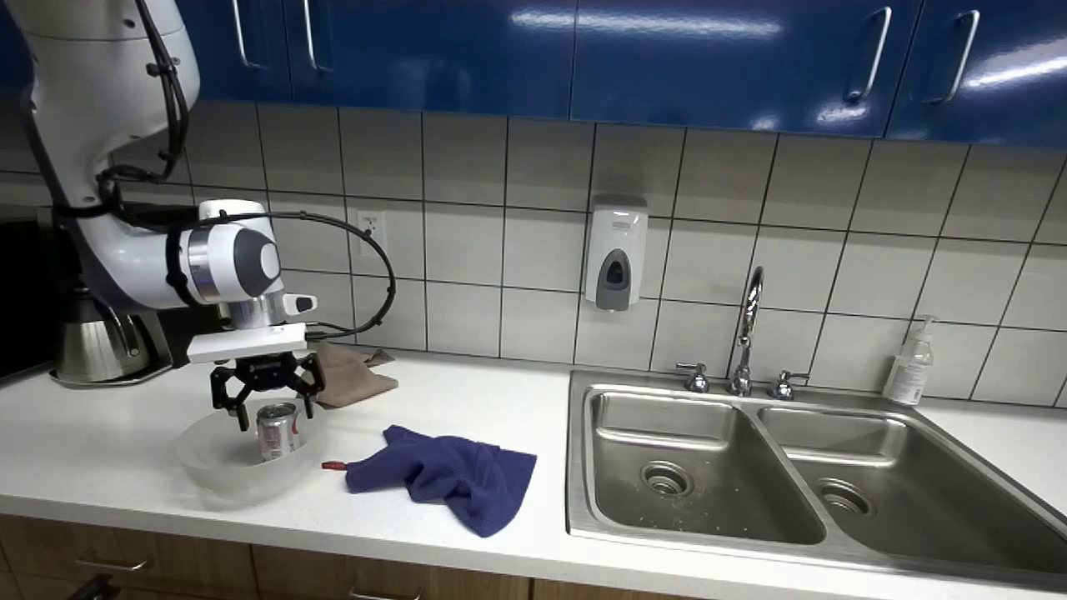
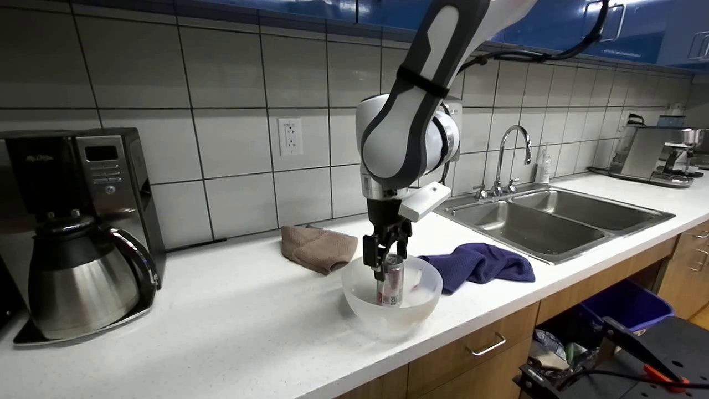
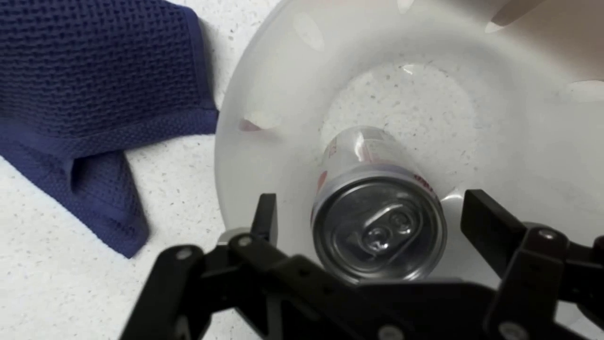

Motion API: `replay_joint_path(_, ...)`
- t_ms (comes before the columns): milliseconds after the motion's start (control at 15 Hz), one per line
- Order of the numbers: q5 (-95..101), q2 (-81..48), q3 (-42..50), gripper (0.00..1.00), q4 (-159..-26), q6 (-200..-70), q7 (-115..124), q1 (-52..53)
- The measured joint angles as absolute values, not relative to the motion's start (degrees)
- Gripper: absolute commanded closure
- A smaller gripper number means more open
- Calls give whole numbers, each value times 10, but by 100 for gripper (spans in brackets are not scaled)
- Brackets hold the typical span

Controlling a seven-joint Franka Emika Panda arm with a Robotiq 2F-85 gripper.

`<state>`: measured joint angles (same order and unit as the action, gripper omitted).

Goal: Put the grey can in the plastic bowl

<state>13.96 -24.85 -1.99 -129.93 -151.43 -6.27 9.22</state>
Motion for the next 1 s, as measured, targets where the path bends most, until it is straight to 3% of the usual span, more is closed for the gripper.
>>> replay_joint_path(1000, 72, 62, -67, 0, -1450, -1342, -15, 92)
